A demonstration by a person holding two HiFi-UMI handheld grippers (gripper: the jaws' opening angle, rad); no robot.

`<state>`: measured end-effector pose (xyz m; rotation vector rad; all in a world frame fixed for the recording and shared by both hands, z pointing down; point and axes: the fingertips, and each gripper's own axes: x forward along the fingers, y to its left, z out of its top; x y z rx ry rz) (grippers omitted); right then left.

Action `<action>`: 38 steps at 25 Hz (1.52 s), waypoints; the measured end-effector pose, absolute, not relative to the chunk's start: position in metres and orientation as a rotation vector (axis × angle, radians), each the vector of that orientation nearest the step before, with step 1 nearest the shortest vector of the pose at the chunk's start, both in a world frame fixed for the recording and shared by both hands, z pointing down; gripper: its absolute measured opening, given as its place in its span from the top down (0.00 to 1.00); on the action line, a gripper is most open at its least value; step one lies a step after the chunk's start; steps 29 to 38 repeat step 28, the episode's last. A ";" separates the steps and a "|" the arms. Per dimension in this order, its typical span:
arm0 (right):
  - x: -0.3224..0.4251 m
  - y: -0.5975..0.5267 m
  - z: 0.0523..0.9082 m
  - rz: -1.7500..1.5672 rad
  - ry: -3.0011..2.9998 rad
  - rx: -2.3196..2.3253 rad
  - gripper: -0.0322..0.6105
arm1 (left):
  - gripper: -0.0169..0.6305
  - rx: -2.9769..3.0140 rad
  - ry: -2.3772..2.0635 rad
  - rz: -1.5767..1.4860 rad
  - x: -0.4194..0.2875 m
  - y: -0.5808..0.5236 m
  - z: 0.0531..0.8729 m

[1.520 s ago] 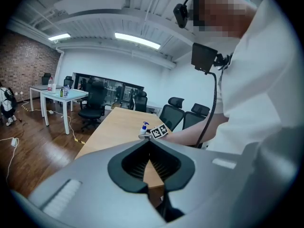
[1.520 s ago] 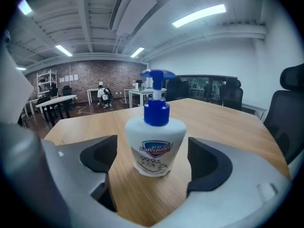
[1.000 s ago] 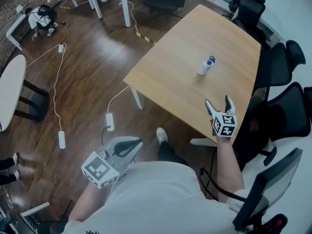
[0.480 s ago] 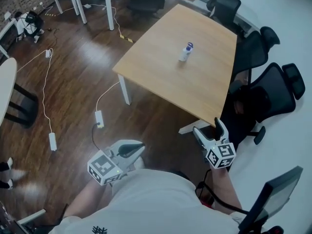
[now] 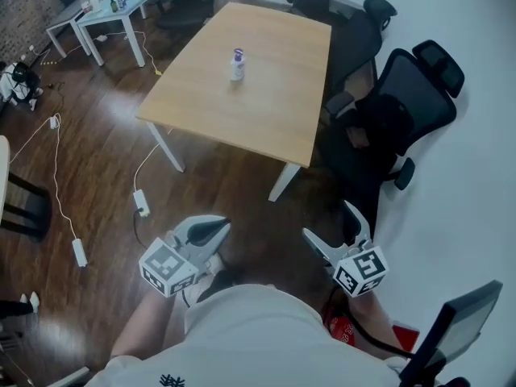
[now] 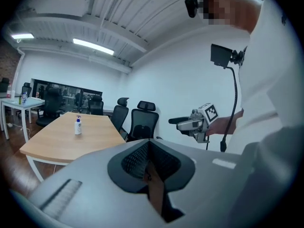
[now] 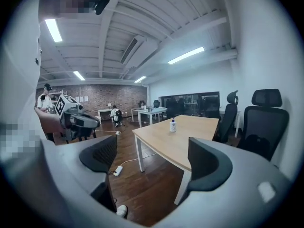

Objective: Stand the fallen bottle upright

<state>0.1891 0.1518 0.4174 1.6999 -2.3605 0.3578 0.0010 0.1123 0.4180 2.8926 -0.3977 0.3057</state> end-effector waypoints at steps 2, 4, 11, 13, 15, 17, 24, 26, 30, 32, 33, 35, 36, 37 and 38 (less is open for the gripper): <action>0.201 0.178 0.419 0.367 -2.374 1.706 0.23 | 0.97 2.915 -0.394 0.323 0.019 0.140 0.419; 0.211 0.200 0.419 0.359 -2.379 1.707 0.23 | 0.97 2.911 -0.406 0.330 0.032 0.165 0.419; 0.235 0.269 0.424 0.312 -2.381 1.715 0.24 | 0.97 2.856 -0.427 0.440 0.042 0.244 0.450; 0.237 0.279 0.426 0.303 -2.379 1.702 0.24 | 0.97 2.852 -0.439 0.442 0.042 0.256 0.449; 0.239 0.283 0.423 0.286 -2.393 1.690 0.24 | 0.97 2.865 -0.449 0.440 0.045 0.264 0.445; 0.242 0.285 0.418 0.266 -2.408 1.687 0.24 | 0.97 2.885 -0.455 0.435 0.049 0.269 0.439; 0.236 0.280 0.412 0.205 -2.455 1.661 0.26 | 0.97 2.916 -0.523 0.399 0.048 0.266 0.429; 0.231 0.274 0.409 0.184 -2.481 1.633 0.26 | 0.97 2.911 -0.565 0.388 0.043 0.263 0.428; 0.225 0.267 0.407 0.164 -2.509 1.601 0.26 | 0.97 2.905 -0.609 0.378 0.037 0.261 0.427; 0.225 0.267 0.407 0.164 -2.509 1.601 0.26 | 0.97 2.905 -0.609 0.378 0.037 0.261 0.427; 0.225 0.267 0.407 0.164 -2.509 1.601 0.26 | 0.97 2.905 -0.609 0.378 0.037 0.261 0.427; 0.225 0.267 0.407 0.164 -2.509 1.601 0.26 | 0.97 2.905 -0.609 0.378 0.037 0.261 0.427; 0.225 0.267 0.407 0.164 -2.509 1.601 0.26 | 0.97 2.905 -0.609 0.378 0.037 0.261 0.427; 0.225 0.267 0.407 0.164 -2.509 1.601 0.26 | 0.97 2.905 -0.609 0.378 0.037 0.261 0.427; 0.225 0.267 0.407 0.164 -2.509 1.601 0.26 | 0.97 2.905 -0.609 0.378 0.037 0.261 0.427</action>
